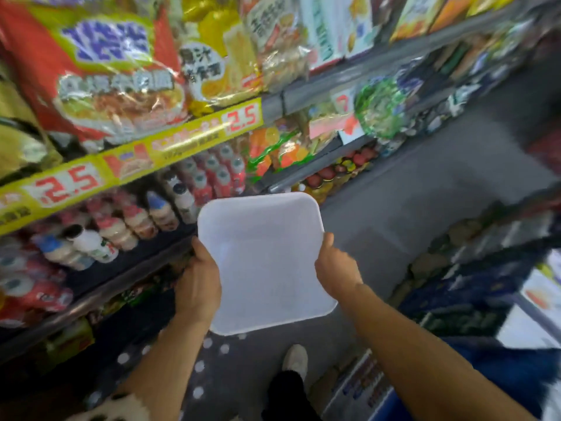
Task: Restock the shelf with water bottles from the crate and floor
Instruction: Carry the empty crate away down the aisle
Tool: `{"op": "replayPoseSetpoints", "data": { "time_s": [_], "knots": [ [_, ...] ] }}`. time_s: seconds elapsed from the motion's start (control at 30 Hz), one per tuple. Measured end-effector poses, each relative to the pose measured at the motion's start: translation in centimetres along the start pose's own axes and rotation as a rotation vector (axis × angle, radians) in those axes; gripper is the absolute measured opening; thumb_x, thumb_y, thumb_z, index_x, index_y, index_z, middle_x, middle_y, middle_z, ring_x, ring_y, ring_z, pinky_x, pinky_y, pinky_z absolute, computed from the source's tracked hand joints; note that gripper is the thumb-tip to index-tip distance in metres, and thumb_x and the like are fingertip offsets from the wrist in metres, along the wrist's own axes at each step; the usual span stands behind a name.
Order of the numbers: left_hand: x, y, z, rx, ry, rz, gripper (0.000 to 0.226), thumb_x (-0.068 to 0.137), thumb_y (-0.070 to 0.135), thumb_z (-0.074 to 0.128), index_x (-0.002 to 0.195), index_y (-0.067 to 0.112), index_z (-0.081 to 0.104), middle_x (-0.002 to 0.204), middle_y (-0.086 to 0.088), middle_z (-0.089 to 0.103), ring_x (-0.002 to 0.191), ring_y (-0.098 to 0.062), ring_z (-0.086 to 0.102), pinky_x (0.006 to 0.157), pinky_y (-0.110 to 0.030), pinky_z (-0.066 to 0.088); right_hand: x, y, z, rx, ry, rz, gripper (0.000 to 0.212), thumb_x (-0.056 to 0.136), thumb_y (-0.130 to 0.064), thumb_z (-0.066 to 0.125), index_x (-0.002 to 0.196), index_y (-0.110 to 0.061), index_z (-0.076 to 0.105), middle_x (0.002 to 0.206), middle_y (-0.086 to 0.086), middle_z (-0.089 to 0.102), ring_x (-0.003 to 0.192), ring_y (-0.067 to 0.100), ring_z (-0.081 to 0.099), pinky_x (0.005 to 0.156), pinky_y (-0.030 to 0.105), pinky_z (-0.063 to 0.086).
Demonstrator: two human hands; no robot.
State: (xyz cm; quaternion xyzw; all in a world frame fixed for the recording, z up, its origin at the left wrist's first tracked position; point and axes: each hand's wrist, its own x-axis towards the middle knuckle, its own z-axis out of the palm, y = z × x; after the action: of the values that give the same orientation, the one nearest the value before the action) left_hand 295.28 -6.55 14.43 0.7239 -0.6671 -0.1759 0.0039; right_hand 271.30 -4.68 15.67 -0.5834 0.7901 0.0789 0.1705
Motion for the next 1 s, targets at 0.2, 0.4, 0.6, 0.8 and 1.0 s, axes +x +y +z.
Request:
{"op": "replayPoseSetpoints", "data": {
  "time_s": [0.2,0.4,0.6,0.8,1.0],
  "knots": [
    [2.0,13.6,-0.7,0.046,0.028,0.228,0.062,0.098,0.007,0.035,0.15,0.001,0.0,0.123,-0.021,0.059,0.103,-0.037,0.063,0.083,-0.045,0.048,0.4,11.3,-4.6,0.185,0.114,0.247,0.023,0.095,-0.009,0.034,0.118,-0.013,0.031,0.099,0.012,0.063,0.084,0.033,0.062,0.075,0.043,0.051],
    [6.7,27.1,3.9,0.233,0.009,0.403,0.063,0.094,0.002,0.038,0.149,0.0,0.007,0.123,-0.018,0.061,0.105,-0.031,0.064,0.082,-0.04,0.05,5.1,22.9,-4.8,0.241,0.143,0.401,0.016,0.098,-0.01,0.031,0.114,-0.012,0.033,0.096,0.01,0.063,0.08,0.032,0.062,0.071,0.041,0.05],
    [14.6,38.5,13.3,0.21,-0.05,0.514,0.061,0.095,0.001,0.035,0.15,0.003,0.008,0.113,-0.016,0.065,0.1,-0.035,0.065,0.08,-0.041,0.049,14.1,32.9,-1.0,0.393,0.141,0.499,0.022,0.103,-0.022,0.029,0.123,-0.014,0.032,0.103,0.006,0.061,0.071,0.021,0.051,0.067,0.032,0.042],
    [21.2,45.9,24.7,0.223,-0.121,0.619,0.064,0.094,0.003,0.037,0.152,0.008,0.008,0.113,-0.02,0.064,0.096,-0.04,0.065,0.079,-0.047,0.049,21.3,40.5,6.6,0.455,0.113,0.628,0.023,0.103,-0.022,0.03,0.124,-0.014,0.032,0.112,0.013,0.063,0.089,0.03,0.061,0.076,0.038,0.049],
    [25.2,49.5,35.5,0.365,-0.184,0.677,0.062,0.101,0.008,0.032,0.153,0.009,-0.001,0.115,-0.021,0.065,0.098,-0.036,0.066,0.084,-0.045,0.05,27.2,45.8,15.9,0.476,0.075,0.734,0.021,0.103,-0.025,0.025,0.115,-0.012,0.036,0.109,0.018,0.062,0.093,0.037,0.059,0.075,0.039,0.043]
  ]
}}
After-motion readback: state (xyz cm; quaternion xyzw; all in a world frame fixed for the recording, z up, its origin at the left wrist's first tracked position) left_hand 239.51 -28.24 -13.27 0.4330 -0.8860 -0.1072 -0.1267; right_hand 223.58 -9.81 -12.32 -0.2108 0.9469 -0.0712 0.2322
